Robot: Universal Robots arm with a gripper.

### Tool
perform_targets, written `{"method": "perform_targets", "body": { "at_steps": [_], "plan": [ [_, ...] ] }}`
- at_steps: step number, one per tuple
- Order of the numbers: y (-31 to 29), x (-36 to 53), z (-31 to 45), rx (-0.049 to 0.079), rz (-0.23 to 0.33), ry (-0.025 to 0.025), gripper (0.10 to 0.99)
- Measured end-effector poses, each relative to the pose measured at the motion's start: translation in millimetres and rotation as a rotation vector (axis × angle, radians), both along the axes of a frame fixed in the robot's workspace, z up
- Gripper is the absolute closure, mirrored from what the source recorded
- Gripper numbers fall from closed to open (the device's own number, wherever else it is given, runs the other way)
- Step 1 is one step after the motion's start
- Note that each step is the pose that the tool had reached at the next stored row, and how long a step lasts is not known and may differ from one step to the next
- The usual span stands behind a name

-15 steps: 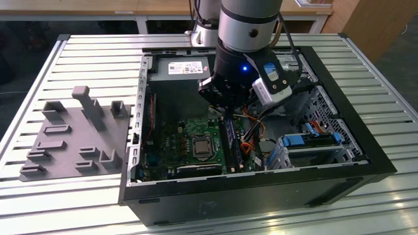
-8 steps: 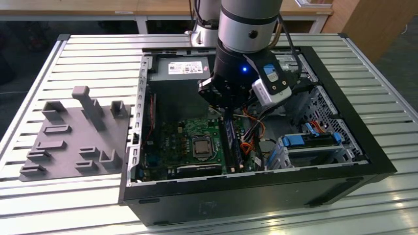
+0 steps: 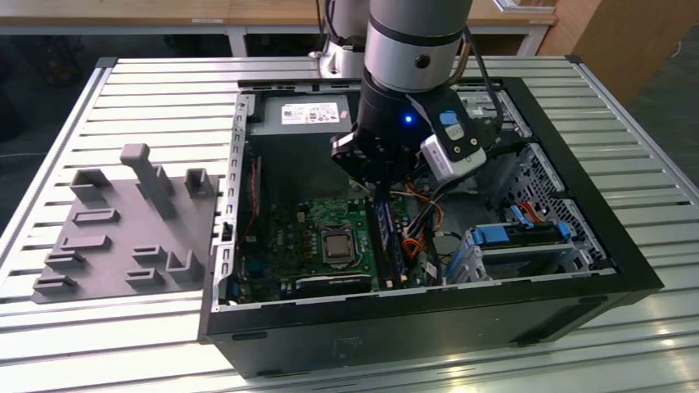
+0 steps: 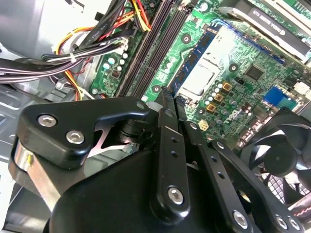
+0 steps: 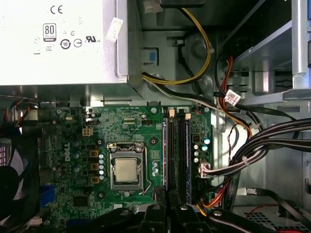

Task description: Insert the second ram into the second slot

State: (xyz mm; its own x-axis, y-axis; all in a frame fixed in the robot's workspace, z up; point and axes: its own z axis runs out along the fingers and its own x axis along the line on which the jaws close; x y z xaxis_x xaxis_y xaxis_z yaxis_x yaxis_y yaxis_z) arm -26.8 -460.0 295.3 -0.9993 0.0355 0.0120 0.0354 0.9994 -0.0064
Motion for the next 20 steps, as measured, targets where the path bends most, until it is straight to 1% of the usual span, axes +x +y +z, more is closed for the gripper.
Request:
{"method": "perform_targets", "body": {
  "at_steps": [6, 20],
  "plan": [
    [0.0, 0.0, -5.0, 0.0, 0.0, 0.0, 0.953],
    [-0.1, 0.0, -8.6, -0.002, 0.0, -0.001, 0.953]
  ]
}}
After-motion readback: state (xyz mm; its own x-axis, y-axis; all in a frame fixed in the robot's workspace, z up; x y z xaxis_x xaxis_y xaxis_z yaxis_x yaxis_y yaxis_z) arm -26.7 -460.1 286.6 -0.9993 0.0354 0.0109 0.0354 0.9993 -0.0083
